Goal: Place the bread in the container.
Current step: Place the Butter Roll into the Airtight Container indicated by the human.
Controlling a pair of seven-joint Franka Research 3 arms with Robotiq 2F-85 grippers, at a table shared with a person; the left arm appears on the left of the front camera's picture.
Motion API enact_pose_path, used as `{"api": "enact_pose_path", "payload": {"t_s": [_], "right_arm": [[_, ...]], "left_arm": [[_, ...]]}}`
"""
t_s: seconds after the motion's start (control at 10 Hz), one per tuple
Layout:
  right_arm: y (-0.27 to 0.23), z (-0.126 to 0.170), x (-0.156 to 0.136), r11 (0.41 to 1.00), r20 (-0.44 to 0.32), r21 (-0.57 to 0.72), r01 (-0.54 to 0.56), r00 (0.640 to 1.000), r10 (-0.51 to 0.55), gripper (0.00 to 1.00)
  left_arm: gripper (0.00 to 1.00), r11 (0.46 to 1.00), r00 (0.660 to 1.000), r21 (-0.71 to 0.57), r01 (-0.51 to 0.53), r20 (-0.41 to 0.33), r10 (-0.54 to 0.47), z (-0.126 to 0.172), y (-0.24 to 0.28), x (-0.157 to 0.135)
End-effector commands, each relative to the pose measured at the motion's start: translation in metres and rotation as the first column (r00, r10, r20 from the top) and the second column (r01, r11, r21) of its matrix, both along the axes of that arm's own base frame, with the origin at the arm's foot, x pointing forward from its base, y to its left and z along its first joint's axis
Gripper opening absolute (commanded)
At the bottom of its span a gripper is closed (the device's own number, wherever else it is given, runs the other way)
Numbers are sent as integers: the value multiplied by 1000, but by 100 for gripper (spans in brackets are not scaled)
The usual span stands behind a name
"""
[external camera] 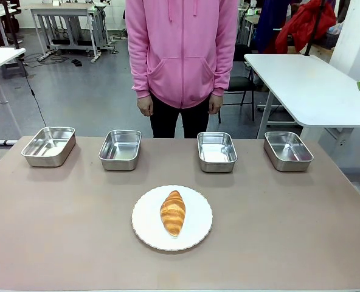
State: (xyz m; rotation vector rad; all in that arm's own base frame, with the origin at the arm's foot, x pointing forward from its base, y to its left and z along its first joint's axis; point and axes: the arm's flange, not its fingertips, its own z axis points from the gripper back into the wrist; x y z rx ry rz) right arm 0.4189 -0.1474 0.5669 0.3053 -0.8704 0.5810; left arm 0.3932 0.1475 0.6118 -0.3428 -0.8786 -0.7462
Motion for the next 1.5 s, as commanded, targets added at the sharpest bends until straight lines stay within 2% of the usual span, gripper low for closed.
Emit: {"api": "enact_pose_path", "payload": {"t_s": [0.0, 1.4], "right_arm": [[-1, 0, 3, 1000, 24, 14, -15, 1000, 15, 100], [-1, 0, 3, 1000, 24, 14, -15, 1000, 15, 100]], "left_arm": [[100, 1000, 1000, -3, 8, 7, -8, 1, -1, -1], [100, 1000, 1000, -3, 8, 7, -8, 1, -1, -1]]}}
